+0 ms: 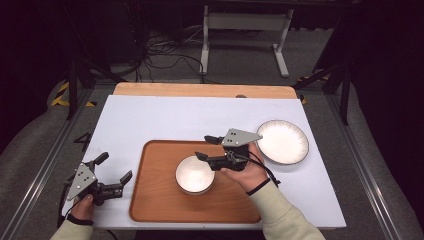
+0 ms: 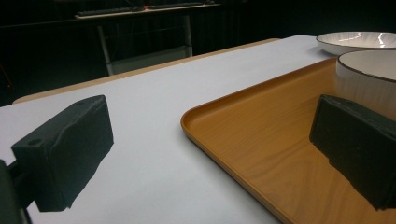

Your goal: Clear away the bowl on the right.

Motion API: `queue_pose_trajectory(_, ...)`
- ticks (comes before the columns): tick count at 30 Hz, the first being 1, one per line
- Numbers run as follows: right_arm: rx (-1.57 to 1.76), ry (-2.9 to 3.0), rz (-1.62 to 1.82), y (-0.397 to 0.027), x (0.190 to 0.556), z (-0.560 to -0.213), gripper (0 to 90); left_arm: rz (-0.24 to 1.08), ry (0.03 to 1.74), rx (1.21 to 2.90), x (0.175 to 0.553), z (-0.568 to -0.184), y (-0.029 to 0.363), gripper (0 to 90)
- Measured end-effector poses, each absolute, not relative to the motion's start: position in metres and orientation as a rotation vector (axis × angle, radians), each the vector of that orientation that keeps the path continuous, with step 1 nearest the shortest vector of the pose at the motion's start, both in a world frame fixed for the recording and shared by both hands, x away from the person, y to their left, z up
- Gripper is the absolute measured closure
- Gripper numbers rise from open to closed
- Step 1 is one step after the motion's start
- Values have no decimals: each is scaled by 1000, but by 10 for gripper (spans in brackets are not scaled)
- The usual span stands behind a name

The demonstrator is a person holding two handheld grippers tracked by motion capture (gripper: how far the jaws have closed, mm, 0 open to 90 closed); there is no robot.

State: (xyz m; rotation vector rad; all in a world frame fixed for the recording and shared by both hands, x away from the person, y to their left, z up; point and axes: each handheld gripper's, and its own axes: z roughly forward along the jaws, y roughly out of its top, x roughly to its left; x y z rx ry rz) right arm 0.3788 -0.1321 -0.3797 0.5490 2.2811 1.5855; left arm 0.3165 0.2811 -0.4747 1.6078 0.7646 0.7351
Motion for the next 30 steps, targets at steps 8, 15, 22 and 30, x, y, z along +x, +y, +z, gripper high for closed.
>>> queue_pose_trajectory(8,489,2200,1663,-139,374,-378,345,730,769,1605,316,-475,281,3)
queue_pose_trajectory(15,456,2160,1696,-148,371,-377,329,732,769,1605,316,-475,281,3)
queue_pose_trajectory(22,474,2130,1715,-167,366,-380,289,735,766,1609,317,-475,280,3)
queue_pose_trajectory(30,484,2079,1714,-187,359,-380,277,731,764,1609,317,-475,281,3)
